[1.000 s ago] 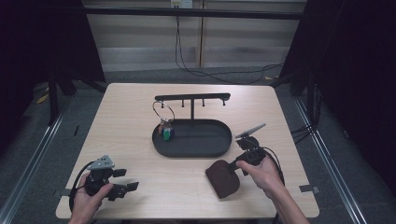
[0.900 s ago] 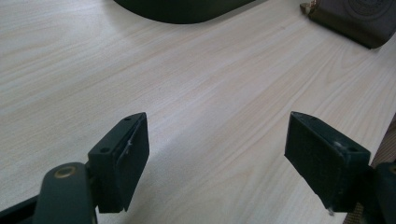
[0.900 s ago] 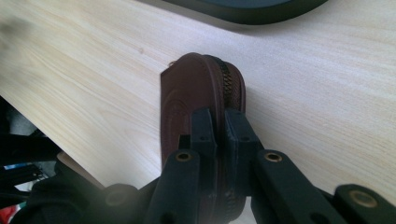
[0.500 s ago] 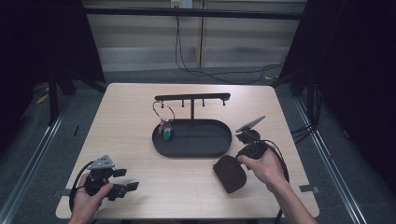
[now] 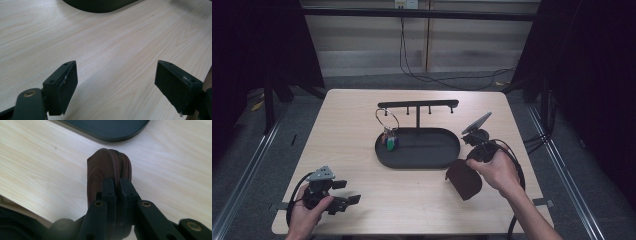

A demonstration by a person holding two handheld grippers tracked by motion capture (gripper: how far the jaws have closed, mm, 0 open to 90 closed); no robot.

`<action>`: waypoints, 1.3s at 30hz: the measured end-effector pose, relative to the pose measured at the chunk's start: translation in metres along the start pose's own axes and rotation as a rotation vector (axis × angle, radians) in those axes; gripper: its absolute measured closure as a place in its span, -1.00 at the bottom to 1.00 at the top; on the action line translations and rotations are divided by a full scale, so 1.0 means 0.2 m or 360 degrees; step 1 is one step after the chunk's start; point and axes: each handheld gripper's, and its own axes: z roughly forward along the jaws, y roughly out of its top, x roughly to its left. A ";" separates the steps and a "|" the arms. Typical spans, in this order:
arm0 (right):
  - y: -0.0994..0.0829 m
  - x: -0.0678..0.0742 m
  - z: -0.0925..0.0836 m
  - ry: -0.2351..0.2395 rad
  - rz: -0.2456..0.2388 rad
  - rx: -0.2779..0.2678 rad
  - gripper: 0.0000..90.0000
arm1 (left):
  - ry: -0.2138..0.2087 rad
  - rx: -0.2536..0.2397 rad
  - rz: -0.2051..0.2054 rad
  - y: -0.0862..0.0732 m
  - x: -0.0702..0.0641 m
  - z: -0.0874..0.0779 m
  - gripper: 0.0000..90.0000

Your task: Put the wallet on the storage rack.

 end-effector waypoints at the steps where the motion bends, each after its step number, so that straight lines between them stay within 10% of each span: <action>1: 0.01 0.01 -0.02 -0.0026 -0.0020 -0.0003 0.86 | 0.0003 -0.0004 0.0000 0.00 0.00 0.00 -0.59; 22: 0.10 0.04 -0.14 -0.0172 -0.0047 -0.0043 0.86 | 0.0001 -0.0028 -0.0004 0.00 0.01 -0.01 -0.61; 39: 0.20 0.04 -0.16 -0.0133 -0.0004 -0.0091 0.86 | -0.0013 -0.0015 -0.0026 0.00 0.00 -0.01 -0.61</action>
